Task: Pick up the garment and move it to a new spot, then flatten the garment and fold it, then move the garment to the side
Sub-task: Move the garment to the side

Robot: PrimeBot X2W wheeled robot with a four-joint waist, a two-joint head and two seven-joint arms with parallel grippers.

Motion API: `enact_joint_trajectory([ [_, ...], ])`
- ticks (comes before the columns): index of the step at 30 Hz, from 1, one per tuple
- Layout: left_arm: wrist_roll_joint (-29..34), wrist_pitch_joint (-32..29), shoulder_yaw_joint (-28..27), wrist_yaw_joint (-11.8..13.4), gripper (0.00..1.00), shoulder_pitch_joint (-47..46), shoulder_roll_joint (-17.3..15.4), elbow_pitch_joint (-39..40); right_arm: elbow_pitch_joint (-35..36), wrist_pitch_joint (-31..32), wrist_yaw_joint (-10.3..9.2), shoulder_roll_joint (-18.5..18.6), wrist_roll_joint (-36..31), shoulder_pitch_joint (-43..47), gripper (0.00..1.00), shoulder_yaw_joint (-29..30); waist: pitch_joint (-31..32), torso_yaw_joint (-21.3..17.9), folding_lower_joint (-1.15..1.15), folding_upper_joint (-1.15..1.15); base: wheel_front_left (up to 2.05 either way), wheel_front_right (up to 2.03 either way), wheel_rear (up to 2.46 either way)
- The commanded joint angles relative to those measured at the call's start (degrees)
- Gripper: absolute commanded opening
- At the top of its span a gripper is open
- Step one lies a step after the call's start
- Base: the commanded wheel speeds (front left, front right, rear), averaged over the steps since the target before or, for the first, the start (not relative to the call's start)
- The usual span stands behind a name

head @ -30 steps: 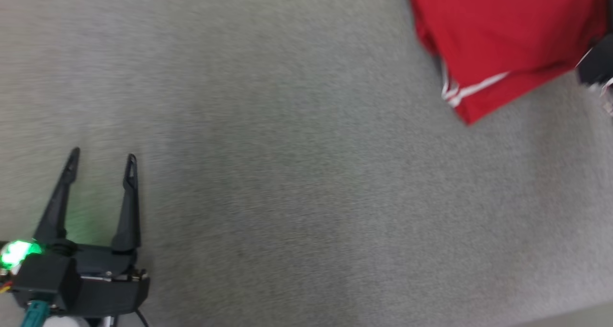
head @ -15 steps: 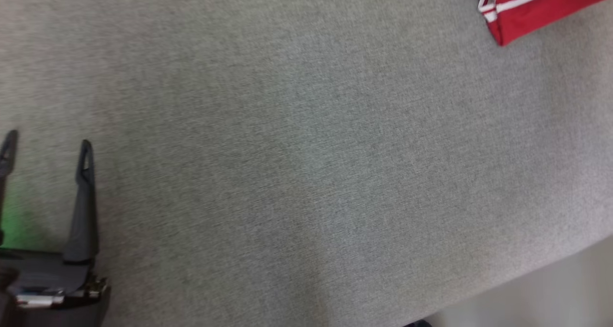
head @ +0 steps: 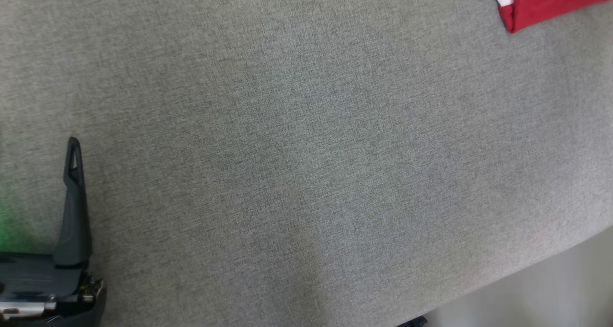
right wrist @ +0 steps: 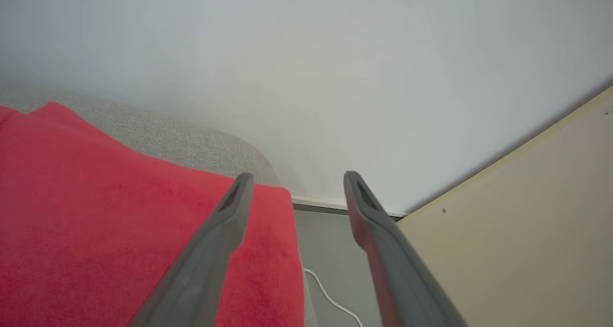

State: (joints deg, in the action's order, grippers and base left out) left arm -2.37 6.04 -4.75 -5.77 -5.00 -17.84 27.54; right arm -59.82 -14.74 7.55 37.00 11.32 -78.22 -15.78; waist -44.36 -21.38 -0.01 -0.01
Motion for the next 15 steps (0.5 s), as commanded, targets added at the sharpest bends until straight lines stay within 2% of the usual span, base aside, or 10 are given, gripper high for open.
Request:
enact_joint_trajectory([
  [1,-0.38,-0.20,1.60,-0.08,1.00,-0.30,0.99,-4.28,0.14,-0.37,-0.15,-0.33,-1.02,-0.54,1.00,0.24,1.03,0.69,0.01,0.01,0.00,0.00,0.00],
  [7,-1.60,3.35,2.98,0.83,1.00,0.57,3.33,-8.86,4.71,-0.46,-0.15,-1.89,-4.12,2.28,1.00,4.01,6.89,3.01,0.01,0.01,0.00,0.00,0.00],
  [15,-4.19,7.77,2.57,2.12,1.00,1.78,6.25,-17.32,13.22,-0.49,-0.15,-3.55,-3.12,10.20,1.00,7.14,16.43,7.21,0.01,0.01,0.00,0.00,0.00],
])
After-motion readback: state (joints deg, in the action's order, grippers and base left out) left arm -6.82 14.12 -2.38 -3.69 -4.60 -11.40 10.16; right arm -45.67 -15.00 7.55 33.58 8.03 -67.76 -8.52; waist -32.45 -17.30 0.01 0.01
